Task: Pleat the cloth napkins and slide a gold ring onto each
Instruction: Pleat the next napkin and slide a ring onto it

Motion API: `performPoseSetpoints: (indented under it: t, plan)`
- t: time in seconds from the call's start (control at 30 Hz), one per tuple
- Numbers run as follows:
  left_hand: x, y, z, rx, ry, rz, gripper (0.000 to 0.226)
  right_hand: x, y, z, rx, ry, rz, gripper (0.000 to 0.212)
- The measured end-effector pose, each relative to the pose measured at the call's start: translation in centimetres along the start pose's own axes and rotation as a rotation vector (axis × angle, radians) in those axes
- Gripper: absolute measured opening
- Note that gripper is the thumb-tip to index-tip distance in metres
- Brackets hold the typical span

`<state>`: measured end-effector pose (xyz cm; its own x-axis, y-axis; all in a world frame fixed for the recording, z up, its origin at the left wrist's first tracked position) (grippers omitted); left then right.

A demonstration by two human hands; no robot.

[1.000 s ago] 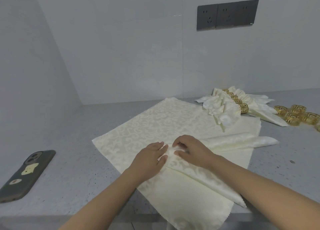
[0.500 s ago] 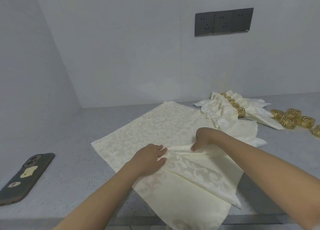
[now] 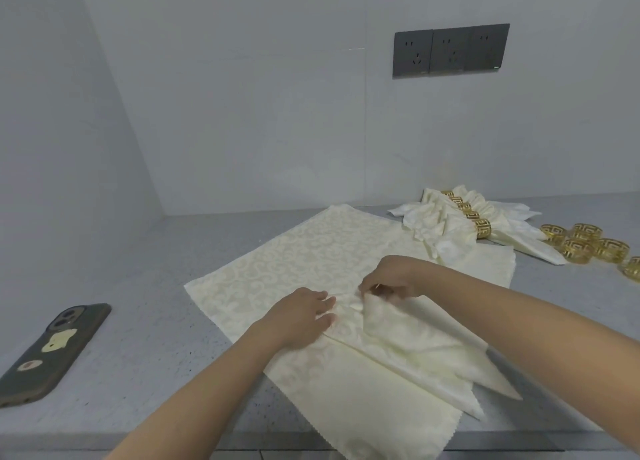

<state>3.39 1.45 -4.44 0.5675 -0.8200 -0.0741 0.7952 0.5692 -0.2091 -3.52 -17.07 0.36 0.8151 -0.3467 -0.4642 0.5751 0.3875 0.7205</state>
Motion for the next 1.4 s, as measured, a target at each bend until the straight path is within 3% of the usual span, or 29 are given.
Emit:
performPoseSetpoints:
  t: [0.03, 0.13, 0.27, 0.33, 0.53, 0.6, 0.7, 0.77, 0.9, 1.03, 1.2, 1.33, 1.4]
  plan:
    - [0.1, 0.2, 0.0, -0.056, 0.006, 0.022, 0.048, -0.4, 0.0, -0.2, 0.119, 0.053, -0.021, 0.006]
    - [0.3, 0.5, 0.5, -0.263, 0.047, 0.123, 0.054, -0.8, -0.4, -0.5, 0.363, 0.174, -0.061, 0.027]
    - [0.4, 0.0, 1.5, -0.424, 0.141, 0.216, 0.057, -1.6, -1.2, -1.2, 0.416, 0.273, 0.017, 0.026]
    - [0.5, -0.1, 2.0, -0.397, 0.189, 0.238, 0.066, -1.8, -1.8, -1.8, 0.360, 0.275, 0.092, 0.024]
    - [0.1, 0.3, 1.5, -0.094, 0.214, 0.044, 0.072, -2.2, -2.5, -2.5, 0.399, 0.219, 0.171, 0.020]
    - [-0.1, 0.1, 1.0, -0.082, 0.192, 0.029, 0.071, -2.2, -2.4, -2.7, 0.250, 0.098, 0.266, 0.020]
    - [-0.2, 0.0, 0.5, -0.068, 0.166, 0.031, 0.067, -1.5, -1.9, -2.7, -0.330, -0.318, 0.474, 0.023]
    - [-0.2, -0.1, 0.4, -0.061, 0.167, 0.040, 0.065, -0.7, -2.0, -3.0, -0.523, -0.415, 0.520, 0.021]
    - [-0.5, -0.9, 0.1, -0.112, 0.123, 0.068, 0.058, 0.4, -3.0, -3.7, -0.413, -0.418, 0.490, 0.019]
    - [-0.4, -1.7, -0.4, -0.205, -0.090, 0.060, 0.052, 0.7, -3.6, -4.4, -0.299, -0.583, 0.504, 0.016]
    - [-0.2, -1.8, -1.2, 0.169, -0.370, -0.070, 0.046, 1.0, -4.2, -5.1, -0.380, -0.681, 0.518, 0.016]
    - [0.2, -0.2, -2.2, 0.067, -0.358, -0.086, 0.061, 0.3, -4.5, -5.1, -0.333, -0.737, 0.675, 0.024]
    - [0.4, 0.2, -2.5, -0.001, -0.364, -0.107, 0.065, -0.5, -4.9, -5.0, -0.282, -0.662, 0.808, 0.037]
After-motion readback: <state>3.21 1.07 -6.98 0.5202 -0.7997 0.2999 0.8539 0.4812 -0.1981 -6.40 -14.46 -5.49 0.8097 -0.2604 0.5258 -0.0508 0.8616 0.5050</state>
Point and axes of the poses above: each hand's wrist, its own x-axis towards the middle knuckle, its own z-axis out of the back of the hand, y = z × x, the point moved 2 cm from there along x, towards the middle knuckle, and after that the axes turned 2 degrees about -y, right-handed, at the moved point
